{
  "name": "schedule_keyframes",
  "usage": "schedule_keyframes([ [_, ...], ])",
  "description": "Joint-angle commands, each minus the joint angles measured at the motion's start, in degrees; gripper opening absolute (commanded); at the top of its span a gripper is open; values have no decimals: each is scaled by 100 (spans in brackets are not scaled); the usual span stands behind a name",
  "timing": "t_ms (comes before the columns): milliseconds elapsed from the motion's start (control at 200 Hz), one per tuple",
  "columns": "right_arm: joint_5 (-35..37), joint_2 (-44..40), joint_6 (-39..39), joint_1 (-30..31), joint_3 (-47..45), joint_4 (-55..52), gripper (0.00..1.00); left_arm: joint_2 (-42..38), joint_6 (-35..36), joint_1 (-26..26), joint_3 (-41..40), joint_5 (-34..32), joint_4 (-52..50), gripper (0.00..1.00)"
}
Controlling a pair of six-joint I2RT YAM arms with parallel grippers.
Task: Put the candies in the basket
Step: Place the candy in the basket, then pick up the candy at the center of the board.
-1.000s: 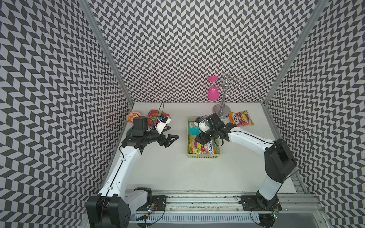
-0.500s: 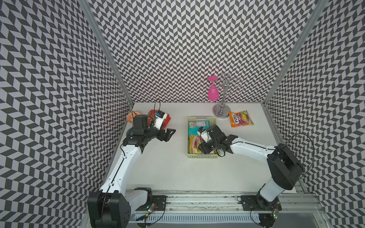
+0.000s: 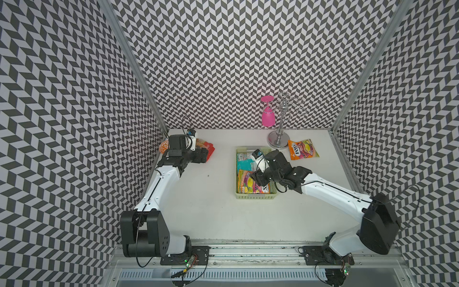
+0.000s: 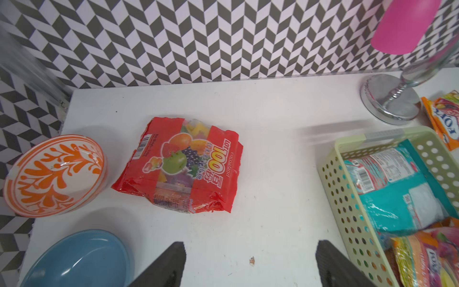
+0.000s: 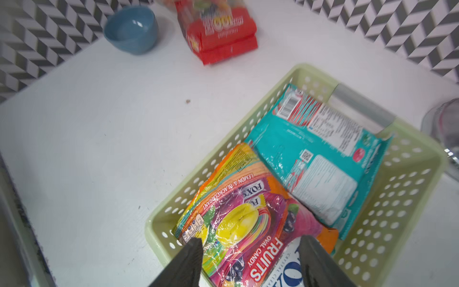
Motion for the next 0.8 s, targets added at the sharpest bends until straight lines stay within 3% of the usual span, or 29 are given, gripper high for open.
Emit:
schedule_keyframes([
  [0, 146, -449, 133, -157, -190, 47, 67, 387, -23, 27, 307, -340, 3, 85],
  [295, 82, -1616, 307, -967, -1091, 16, 71, 1613, 567, -163, 1077, -868, -350, 85],
  [501, -36, -2274, 154, -1554, -1453, -55, 84, 2465, 943, -508, 1602, -1444, -478, 84],
  [631, -25, -2634, 133, -1787, -1723, 43, 99, 2846, 1176, -690, 1752, -1835, -443, 84],
  [796, -195, -2829, 235, -2067, -1837, 74, 99, 3209, 1392, -771, 1834, -2354, -335, 81],
])
